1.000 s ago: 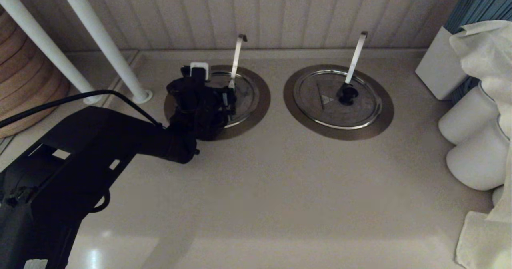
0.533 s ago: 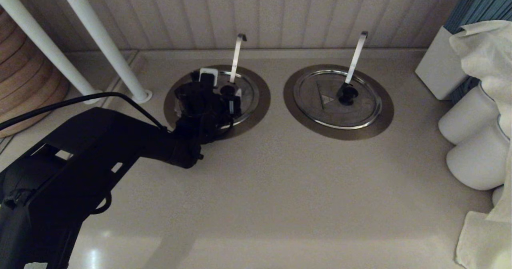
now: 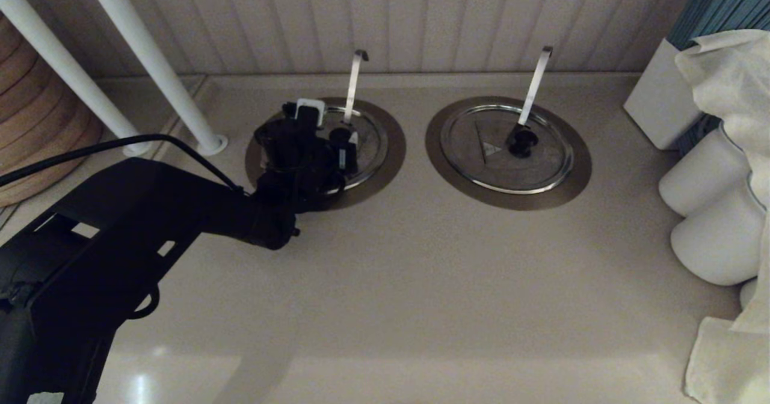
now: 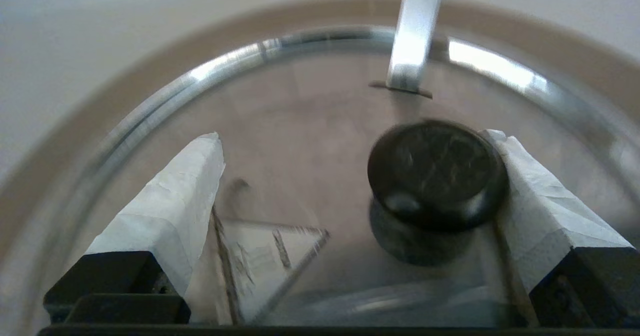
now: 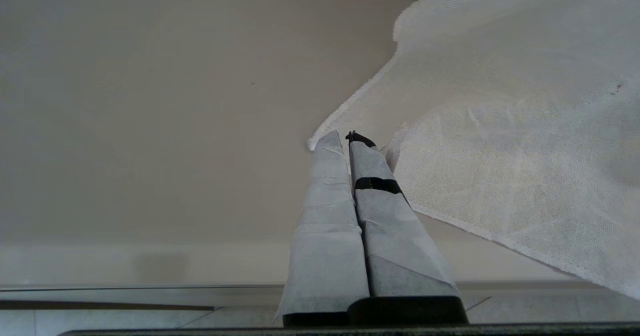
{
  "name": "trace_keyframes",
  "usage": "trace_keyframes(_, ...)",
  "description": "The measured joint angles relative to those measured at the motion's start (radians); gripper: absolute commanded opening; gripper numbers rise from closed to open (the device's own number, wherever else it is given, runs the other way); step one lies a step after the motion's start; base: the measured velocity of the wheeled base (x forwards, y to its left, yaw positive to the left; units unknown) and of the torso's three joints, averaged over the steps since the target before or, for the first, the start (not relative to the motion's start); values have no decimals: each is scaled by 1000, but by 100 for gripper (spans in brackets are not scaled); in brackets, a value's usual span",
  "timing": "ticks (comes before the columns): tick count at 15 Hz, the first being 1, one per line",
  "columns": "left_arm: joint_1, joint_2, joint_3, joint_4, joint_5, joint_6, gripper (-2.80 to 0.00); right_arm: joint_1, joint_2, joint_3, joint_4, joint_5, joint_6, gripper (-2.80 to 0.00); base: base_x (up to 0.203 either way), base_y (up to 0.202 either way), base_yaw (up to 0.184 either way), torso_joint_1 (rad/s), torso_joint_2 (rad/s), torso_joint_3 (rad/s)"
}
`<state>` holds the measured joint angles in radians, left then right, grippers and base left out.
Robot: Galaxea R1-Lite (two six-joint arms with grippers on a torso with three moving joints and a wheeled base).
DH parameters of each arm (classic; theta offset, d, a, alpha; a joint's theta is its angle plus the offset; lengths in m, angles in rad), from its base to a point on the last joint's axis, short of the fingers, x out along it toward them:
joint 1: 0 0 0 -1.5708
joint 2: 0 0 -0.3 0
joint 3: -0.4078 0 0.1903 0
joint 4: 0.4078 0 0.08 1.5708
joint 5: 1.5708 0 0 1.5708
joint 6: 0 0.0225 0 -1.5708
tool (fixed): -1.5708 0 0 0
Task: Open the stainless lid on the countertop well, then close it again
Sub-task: Open the lid
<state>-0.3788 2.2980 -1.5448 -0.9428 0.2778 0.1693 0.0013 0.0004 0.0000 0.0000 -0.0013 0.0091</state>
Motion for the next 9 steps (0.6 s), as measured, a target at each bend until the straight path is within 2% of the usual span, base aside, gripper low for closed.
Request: trace_keyframes(9,32,-34,-22,-6,-2,-20,0,0,0,0,0,0,0,-280,0,0,0,0,0,0)
